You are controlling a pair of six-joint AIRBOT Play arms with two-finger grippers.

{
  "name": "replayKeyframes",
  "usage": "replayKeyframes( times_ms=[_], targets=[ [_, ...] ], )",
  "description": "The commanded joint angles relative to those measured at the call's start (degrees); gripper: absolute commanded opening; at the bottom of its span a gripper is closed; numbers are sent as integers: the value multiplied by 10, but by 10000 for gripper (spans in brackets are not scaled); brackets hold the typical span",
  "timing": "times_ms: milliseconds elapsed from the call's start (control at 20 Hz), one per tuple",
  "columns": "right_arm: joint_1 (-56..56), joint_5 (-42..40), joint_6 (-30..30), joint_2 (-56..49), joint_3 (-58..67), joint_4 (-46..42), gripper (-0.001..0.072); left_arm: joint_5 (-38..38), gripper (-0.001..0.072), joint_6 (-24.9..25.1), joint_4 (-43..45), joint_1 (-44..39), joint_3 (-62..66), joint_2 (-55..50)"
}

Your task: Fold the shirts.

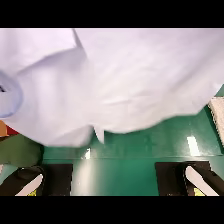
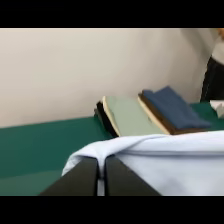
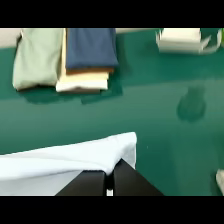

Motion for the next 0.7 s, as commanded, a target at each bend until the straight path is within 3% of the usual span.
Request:
replayKeyframes(
  times_ms=[0, 200, 300, 450, 650],
  targets=[
    [32, 35, -1, -64, -69, -3, 20, -82, 25, 15, 2, 1, -18, -114],
    [87, -17, -11, -169, -226, -4, 19, -70, 25, 16, 3, 1, -134, -269],
    [95, -60, -11, -233, -271, -4, 20, -29, 25, 16, 3, 1, -186, -341],
    [95, -112, -15, -325, -268, 2, 19, 28, 25, 15, 1, 10, -200, -427],
    [95, -105, -16, -413, -184, 2, 19, 75, 25, 20, -24, 25, -193, -448]
  ],
)
